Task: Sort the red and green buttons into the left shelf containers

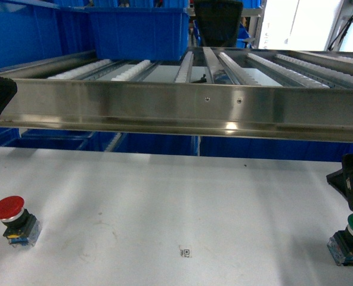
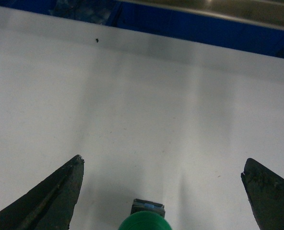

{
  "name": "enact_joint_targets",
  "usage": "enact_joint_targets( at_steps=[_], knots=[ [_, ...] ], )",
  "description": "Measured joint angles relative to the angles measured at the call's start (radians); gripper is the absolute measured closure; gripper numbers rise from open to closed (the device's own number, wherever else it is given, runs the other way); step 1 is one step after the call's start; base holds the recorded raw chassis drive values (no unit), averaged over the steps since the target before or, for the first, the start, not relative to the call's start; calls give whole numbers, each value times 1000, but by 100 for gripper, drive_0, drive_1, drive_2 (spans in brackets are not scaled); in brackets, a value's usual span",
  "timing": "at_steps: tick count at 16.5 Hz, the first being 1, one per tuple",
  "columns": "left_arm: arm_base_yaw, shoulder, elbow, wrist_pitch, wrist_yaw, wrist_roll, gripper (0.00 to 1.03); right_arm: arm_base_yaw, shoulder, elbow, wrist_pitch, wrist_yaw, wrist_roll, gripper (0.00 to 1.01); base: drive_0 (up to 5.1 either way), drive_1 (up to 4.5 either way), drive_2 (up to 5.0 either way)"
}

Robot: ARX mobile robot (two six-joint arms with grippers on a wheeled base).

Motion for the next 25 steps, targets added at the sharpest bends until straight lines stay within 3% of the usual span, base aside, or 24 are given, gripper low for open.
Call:
enact_joint_targets(
  at_steps=[8,14,15,17,20,25],
  knots=[
    [0,0,0,0,-1,0,5,25,184,-47,113,-1,9,3,0,0,0],
    [0,0,0,0,-2,0,5,-5,263,-2,118,6,9,3,0,0,0],
    [0,0,0,0,-2,0,5,-10,264,5,119,6,13,7,0,0,0],
    [0,0,0,0,-2,0,5,-10,273,8,116,-9,17,29,0,0,0],
    [0,0,0,0,-2,0,5,-10,275,-14,141,-17,20,72,0,0,0],
    [0,0,0,0,-2,0,5,-40,138,-154,225,-26,28,72,0,0,0]
  ],
)
